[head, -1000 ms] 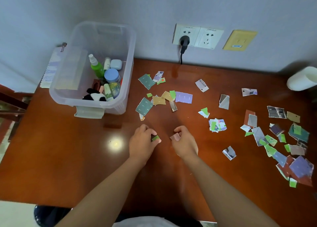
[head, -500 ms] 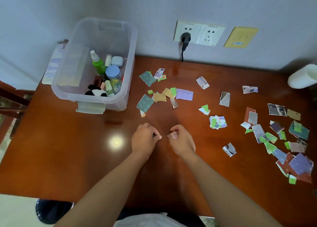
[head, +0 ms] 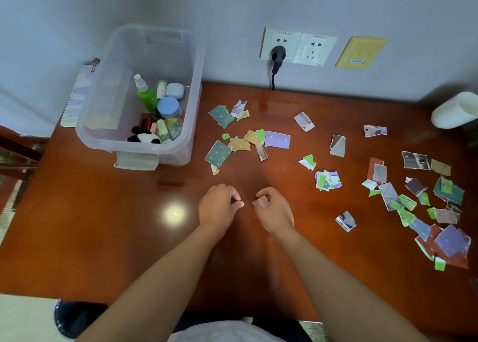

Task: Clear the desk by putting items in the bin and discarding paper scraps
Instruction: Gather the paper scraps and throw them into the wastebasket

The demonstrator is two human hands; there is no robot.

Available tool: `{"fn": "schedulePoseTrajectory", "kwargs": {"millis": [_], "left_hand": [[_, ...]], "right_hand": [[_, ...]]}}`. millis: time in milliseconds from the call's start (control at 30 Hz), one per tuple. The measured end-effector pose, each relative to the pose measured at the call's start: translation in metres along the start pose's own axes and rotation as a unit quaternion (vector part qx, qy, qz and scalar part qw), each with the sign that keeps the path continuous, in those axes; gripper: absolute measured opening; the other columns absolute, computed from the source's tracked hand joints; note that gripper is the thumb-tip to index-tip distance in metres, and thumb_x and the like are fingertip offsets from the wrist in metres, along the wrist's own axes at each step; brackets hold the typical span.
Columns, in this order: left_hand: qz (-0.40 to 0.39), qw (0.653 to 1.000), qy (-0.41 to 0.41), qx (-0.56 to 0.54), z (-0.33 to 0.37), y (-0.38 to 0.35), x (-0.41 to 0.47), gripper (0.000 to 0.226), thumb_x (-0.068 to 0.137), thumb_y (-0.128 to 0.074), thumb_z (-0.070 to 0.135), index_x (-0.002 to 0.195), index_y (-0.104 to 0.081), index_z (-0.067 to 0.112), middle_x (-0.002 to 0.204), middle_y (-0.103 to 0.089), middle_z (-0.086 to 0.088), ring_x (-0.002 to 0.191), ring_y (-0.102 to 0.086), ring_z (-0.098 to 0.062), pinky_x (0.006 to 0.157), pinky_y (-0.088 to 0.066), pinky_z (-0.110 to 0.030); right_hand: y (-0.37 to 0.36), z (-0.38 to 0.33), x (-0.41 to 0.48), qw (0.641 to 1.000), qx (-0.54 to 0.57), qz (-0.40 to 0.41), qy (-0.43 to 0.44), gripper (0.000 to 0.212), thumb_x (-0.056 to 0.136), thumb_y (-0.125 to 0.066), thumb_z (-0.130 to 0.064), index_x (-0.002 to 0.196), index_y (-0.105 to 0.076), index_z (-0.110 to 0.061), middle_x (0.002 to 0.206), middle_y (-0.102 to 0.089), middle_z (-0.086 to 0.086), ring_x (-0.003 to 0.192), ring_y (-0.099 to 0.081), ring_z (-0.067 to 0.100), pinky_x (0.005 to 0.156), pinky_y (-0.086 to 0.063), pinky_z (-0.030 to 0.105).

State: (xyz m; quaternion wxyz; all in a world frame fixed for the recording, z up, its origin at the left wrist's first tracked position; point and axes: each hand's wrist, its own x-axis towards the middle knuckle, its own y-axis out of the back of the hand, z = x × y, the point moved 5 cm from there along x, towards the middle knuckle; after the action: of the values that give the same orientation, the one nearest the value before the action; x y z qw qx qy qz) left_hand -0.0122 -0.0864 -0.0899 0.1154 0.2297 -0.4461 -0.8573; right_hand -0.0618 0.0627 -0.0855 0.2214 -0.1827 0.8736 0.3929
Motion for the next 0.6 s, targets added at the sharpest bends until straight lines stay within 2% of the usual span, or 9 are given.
{"fn": "schedulePoseTrajectory", "kwargs": {"millis": [100, 167, 267, 367, 467, 533, 600], "left_hand": [[-0.028, 0.999, 0.016, -0.026, -0.004, 0.000, 0.005, 0.010, 0.082, -0.071, 0.037, 0.080, -0.064, 0.029, 0.086, -0.065, 0.010, 0.087, -0.057, -0.011, 0.070, -0.047, -0.030], [-0.039, 0.989, 0.052, -0.132, -0.008, 0.003, 0.011, 0.013, 0.081, -0.073, 0.033, 0.077, -0.063, 0.026, 0.079, -0.065, 0.010, 0.077, -0.058, -0.008, 0.068, -0.046, -0.028], [-0.028, 0.942, 0.116, -0.314, -0.009, 0.010, 0.021, 0.015, 0.081, -0.076, 0.027, 0.076, -0.063, 0.020, 0.072, -0.064, 0.003, 0.066, -0.058, -0.011, 0.068, -0.052, -0.031], [-0.037, 0.886, 0.173, -0.429, -0.005, 0.015, 0.030, 0.015, 0.084, -0.074, 0.020, 0.085, -0.062, 0.012, 0.087, -0.069, -0.009, 0.073, -0.066, -0.014, 0.066, -0.057, -0.024], [-0.037, 0.834, 0.212, -0.508, 0.000, 0.022, 0.040, 0.017, 0.083, -0.075, 0.014, 0.092, -0.062, 0.008, 0.100, -0.068, -0.013, 0.087, -0.070, -0.017, 0.070, -0.058, -0.022], [-0.040, 0.802, 0.220, -0.554, 0.006, 0.029, 0.048, 0.015, 0.086, -0.070, 0.007, 0.095, -0.059, 0.011, 0.099, -0.067, -0.012, 0.084, -0.069, -0.017, 0.072, -0.059, -0.024], [-0.050, 0.781, 0.226, -0.580, 0.014, 0.033, 0.058, 0.015, 0.090, -0.060, 0.001, 0.099, -0.058, 0.012, 0.094, -0.064, -0.009, 0.078, -0.067, -0.016, 0.077, -0.058, -0.027]], "right_hand": [[0.003, -0.004, 0.000, 0.993, 0.110, -0.002, -0.049, 0.014, 0.086, -0.056, -0.016, 0.095, -0.063, -0.025, 0.081, -0.066, -0.006, 0.072, -0.065, 0.014, 0.069, -0.056, 0.036], [0.005, -0.006, 0.001, 0.973, 0.215, -0.009, -0.085, 0.015, 0.087, -0.057, -0.009, 0.098, -0.065, -0.017, 0.082, -0.068, 0.001, 0.070, -0.068, 0.017, 0.070, -0.057, 0.033], [0.009, -0.012, 0.005, 0.935, 0.336, -0.026, -0.115, 0.019, 0.085, -0.061, 0.002, 0.102, -0.063, -0.006, 0.092, -0.070, 0.010, 0.067, -0.071, 0.016, 0.072, -0.058, 0.031], [0.013, -0.023, 0.014, 0.911, 0.385, -0.042, -0.143, 0.020, 0.081, -0.058, 0.006, 0.097, -0.062, -0.006, 0.087, -0.069, 0.011, 0.066, -0.070, 0.020, 0.065, -0.058, 0.029], [0.018, -0.037, 0.024, 0.899, 0.397, -0.050, -0.179, 0.004, 0.081, -0.059, -0.005, 0.082, -0.060, -0.009, 0.065, -0.057, 0.004, 0.052, -0.057, 0.016, 0.054, -0.049, 0.026], [0.023, -0.048, 0.035, 0.901, 0.393, -0.053, -0.173, 0.010, 0.081, -0.063, -0.016, 0.076, -0.055, -0.014, 0.057, -0.043, -0.001, 0.046, -0.038, 0.011, 0.046, -0.033, 0.023], [0.030, -0.059, 0.049, 0.919, 0.363, -0.042, -0.148, 0.020, 0.078, -0.070, -0.022, 0.070, -0.052, -0.017, 0.057, -0.033, -0.003, 0.046, -0.026, 0.010, 0.045, -0.021, 0.023]]}}
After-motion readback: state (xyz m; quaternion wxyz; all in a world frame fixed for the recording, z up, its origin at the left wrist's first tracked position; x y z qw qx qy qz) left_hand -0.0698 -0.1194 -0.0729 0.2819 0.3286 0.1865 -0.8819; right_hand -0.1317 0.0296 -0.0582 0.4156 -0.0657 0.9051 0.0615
